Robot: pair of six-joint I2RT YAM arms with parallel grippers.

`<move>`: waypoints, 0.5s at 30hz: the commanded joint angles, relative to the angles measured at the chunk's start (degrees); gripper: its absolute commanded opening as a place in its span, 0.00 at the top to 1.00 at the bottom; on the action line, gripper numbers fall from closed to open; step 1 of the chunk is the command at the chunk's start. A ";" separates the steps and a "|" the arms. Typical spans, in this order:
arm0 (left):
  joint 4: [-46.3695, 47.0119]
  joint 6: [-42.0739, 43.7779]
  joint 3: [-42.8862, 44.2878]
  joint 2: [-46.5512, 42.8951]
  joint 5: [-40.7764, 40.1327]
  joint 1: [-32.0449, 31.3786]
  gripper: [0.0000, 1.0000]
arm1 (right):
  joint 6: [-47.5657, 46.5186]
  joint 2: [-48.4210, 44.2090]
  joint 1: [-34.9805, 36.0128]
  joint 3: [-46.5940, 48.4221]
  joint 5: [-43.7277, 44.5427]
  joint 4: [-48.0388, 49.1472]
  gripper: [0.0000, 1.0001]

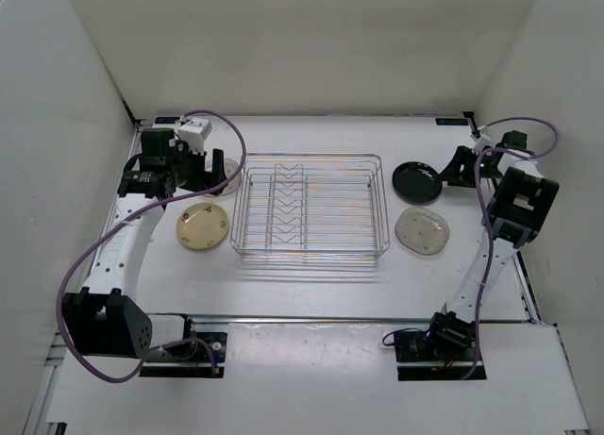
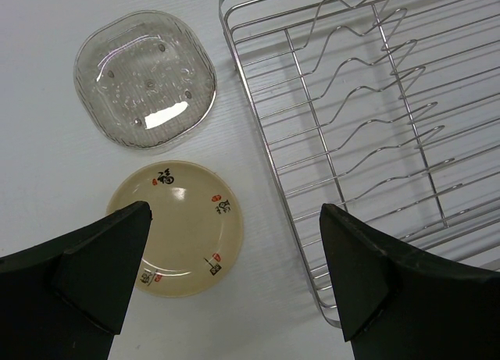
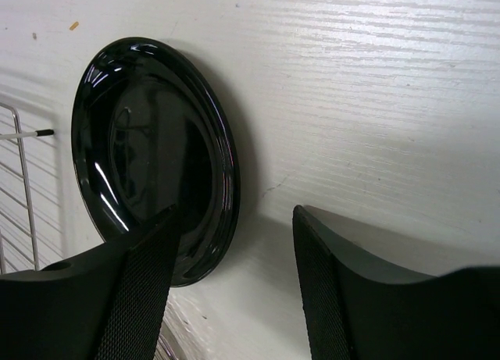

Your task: Load the plates into the dish rack

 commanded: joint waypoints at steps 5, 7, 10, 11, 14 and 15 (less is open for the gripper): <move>0.18 -0.04 -0.12 -1.93 1.18 0.28 0.00 | 0.18 1.37 0.32 2.09 -1.11 0.40 0.40; 0.18 -0.04 -0.12 -1.93 1.18 0.28 0.00 | 0.18 1.37 0.85 2.09 -1.11 0.40 0.43; 0.18 -0.04 -0.12 -1.93 1.18 0.28 0.00 | 0.18 1.37 0.85 2.09 -1.11 0.40 0.45; 0.18 -0.04 -0.12 -1.93 1.18 0.28 0.00 | 0.18 1.37 0.85 2.09 -1.11 0.40 0.46; 0.18 -0.04 -0.12 -2.45 1.18 0.28 0.00 | 0.18 1.37 1.38 2.09 -1.11 0.40 0.47; 0.18 -0.04 -0.12 -2.46 1.18 0.28 0.00 | 0.18 1.37 1.38 2.09 -1.63 0.40 0.49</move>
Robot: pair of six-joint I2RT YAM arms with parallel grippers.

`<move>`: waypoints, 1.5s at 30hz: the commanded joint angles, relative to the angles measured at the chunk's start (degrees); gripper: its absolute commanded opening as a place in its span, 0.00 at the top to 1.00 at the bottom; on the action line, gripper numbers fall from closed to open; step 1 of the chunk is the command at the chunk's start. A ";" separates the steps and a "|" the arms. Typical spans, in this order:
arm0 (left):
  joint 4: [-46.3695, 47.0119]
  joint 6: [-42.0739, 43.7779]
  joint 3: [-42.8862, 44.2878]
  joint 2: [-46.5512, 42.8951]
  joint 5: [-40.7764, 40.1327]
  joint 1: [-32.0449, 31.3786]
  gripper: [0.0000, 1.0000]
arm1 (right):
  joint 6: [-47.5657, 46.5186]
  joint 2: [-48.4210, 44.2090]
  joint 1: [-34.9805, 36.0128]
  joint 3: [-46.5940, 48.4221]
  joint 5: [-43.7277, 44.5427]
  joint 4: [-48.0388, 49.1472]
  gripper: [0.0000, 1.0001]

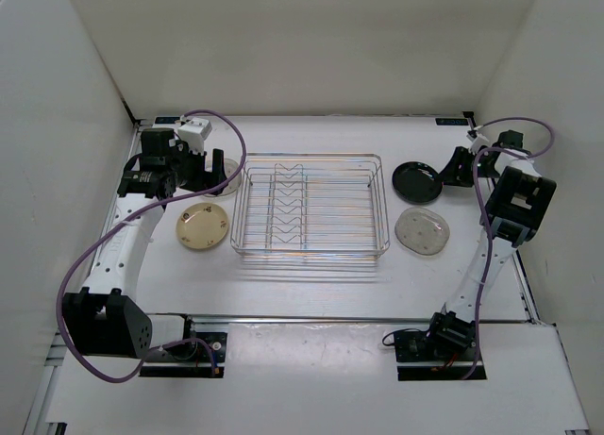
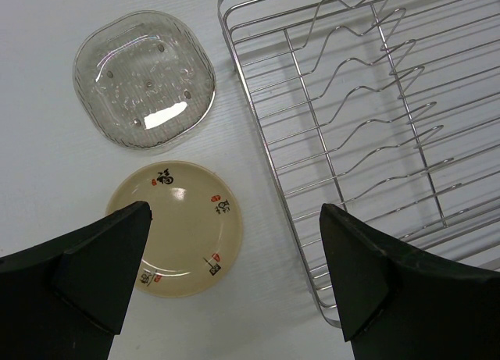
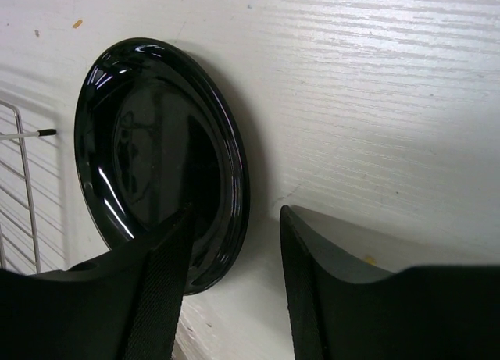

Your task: Load the plates into the dish rack

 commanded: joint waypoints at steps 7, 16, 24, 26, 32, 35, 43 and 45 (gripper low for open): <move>0.18 0.49 -0.12 -2.98 1.02 0.28 0.00 | 0.11 0.82 0.42 0.69 -1.46 0.42 0.55; 0.18 0.49 -0.12 -2.98 1.02 0.28 0.00 | -0.94 0.30 0.42 -0.99 -1.46 -0.63 0.60; 0.18 0.49 -0.12 -4.13 1.02 0.28 0.00 | -1.47 -0.75 0.42 -2.83 -1.46 -1.16 0.63; 0.18 0.49 -0.12 -4.65 1.55 0.28 0.00 | -1.47 -1.28 0.42 -3.35 -0.94 -1.16 0.65; 0.18 0.49 -0.12 -5.18 1.55 0.28 0.00 | -1.47 -1.29 0.42 -3.36 -0.93 -1.16 0.73; 0.18 0.49 -0.65 -5.18 1.55 0.28 0.00 | -1.47 -1.29 0.42 -3.36 -0.41 -1.16 0.80; 0.18 0.49 -0.65 -5.71 1.55 0.28 0.00 | -1.47 -3.29 0.42 -4.68 2.06 -1.16 1.00; 0.18 0.49 -0.65 -5.71 1.55 0.28 0.00 | -1.47 -4.44 0.42 -6.60 3.46 -0.19 1.00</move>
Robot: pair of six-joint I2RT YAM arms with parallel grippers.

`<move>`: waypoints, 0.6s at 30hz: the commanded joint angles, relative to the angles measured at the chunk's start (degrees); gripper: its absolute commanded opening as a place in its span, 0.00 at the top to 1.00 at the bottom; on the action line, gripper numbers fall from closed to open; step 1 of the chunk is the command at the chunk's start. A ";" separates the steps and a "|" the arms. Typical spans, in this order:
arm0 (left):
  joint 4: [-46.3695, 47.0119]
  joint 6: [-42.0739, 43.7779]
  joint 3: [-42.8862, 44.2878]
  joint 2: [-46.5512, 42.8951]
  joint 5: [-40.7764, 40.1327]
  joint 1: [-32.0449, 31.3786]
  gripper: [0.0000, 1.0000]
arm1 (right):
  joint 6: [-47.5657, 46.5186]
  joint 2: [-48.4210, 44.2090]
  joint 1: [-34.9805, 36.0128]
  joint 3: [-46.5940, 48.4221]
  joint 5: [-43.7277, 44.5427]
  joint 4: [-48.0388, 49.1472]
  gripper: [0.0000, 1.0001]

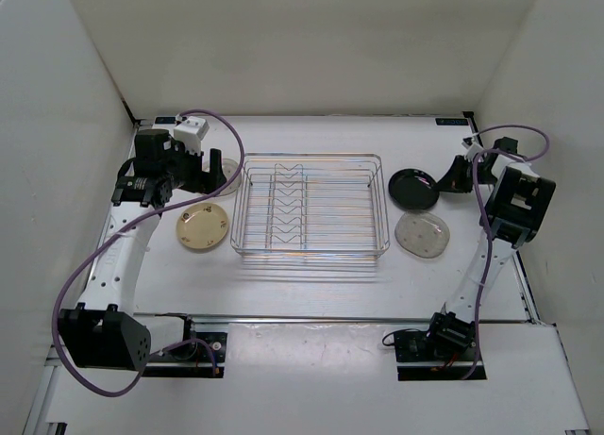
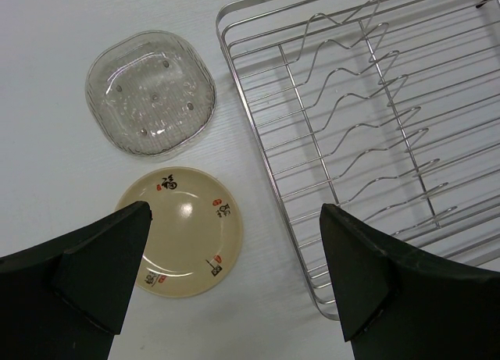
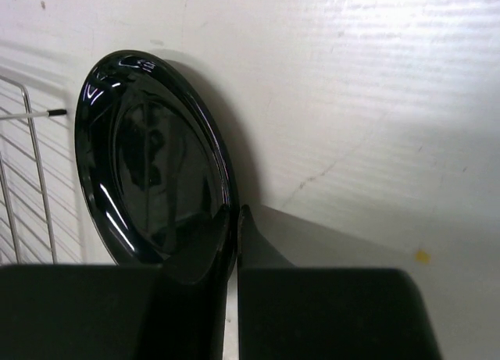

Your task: Load the plates into the dish rack

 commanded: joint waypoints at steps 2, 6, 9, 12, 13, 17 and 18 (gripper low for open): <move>0.16 0.25 -0.39 -1.99 1.31 0.28 0.00 | -1.44 -5.88 0.05 -3.33 5.36 2.04 1.00; 0.16 0.25 -0.39 -1.99 1.31 0.81 0.00 | 1.45 -10.36 0.05 -4.57 8.87 5.38 1.00; 0.16 0.25 -0.92 -1.99 1.31 0.81 0.00 | 3.47 -13.96 0.05 -4.57 12.82 8.19 1.00; 0.16 0.25 -0.92 -2.52 1.31 1.33 0.00 | 4.62 -16.86 0.05 -1.76 15.12 8.72 1.00; 0.16 0.25 -0.92 -3.13 1.31 1.33 0.00 | 4.62 -17.48 0.05 -0.28 17.47 8.73 1.00; 0.16 0.78 -1.44 -3.75 1.83 1.33 0.00 | -0.80 -22.75 4.95 1.58 26.43 8.73 1.00; 0.16 0.78 -1.44 -3.75 1.84 1.33 0.00 | -2.22 -25.20 6.27 1.58 32.90 9.34 1.00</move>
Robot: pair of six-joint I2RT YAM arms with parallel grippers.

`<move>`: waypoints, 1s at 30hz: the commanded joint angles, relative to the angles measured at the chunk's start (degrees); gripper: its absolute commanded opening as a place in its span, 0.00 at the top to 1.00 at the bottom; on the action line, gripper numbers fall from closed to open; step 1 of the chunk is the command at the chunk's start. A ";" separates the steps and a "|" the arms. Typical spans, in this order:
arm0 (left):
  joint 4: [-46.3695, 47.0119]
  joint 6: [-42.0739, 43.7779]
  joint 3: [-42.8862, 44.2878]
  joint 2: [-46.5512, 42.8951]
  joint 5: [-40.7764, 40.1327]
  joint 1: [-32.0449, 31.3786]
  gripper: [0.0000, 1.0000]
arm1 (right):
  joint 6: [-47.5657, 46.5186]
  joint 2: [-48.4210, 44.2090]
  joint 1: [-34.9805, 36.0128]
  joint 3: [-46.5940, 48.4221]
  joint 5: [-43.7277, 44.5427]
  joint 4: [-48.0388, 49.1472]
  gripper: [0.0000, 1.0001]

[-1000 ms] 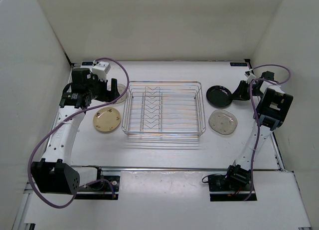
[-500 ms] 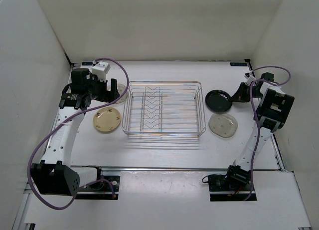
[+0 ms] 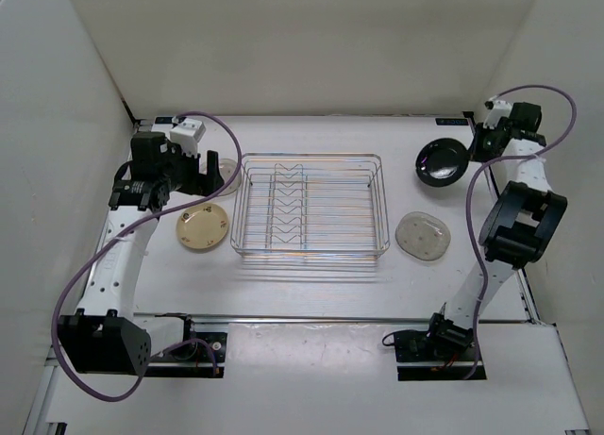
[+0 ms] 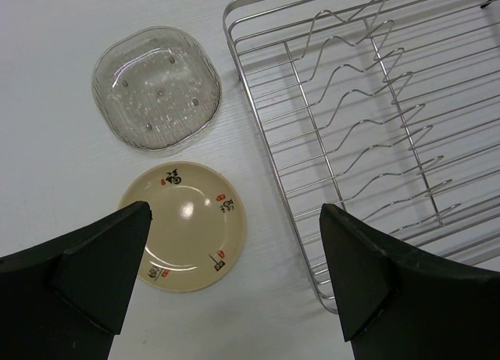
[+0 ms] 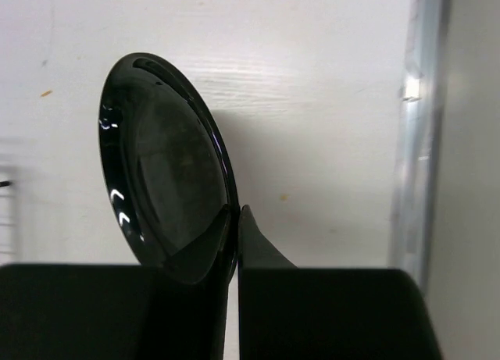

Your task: Load the plates into the dish rack

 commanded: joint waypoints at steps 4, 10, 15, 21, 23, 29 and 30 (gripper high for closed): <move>0.36 0.56 -0.37 -2.95 1.69 0.91 0.00 | -12.75 -13.04 13.97 4.94 28.73 6.09 1.00; 0.36 0.56 -0.90 -4.00 2.21 0.92 0.00 | -37.00 -20.08 28.57 3.53 48.96 23.56 1.00; 0.36 0.56 -0.90 -4.53 3.35 0.92 0.00 | -51.60 -20.09 36.06 7.39 52.26 30.18 1.00; 0.36 0.56 -1.43 -5.05 3.35 0.92 0.00 | -58.73 -23.95 50.37 -4.27 51.21 35.44 1.00; 0.36 0.56 -1.43 -5.58 3.35 0.92 0.00 | -63.64 -24.48 52.93 -11.65 51.21 42.11 1.00; 0.36 0.56 -1.95 -6.20 3.35 0.92 0.00 | -66.05 -24.48 58.92 -16.70 48.75 41.20 1.00; 0.36 0.56 -1.95 -6.20 3.35 1.44 0.00 | -64.73 -23.78 59.70 -15.55 48.75 39.17 1.00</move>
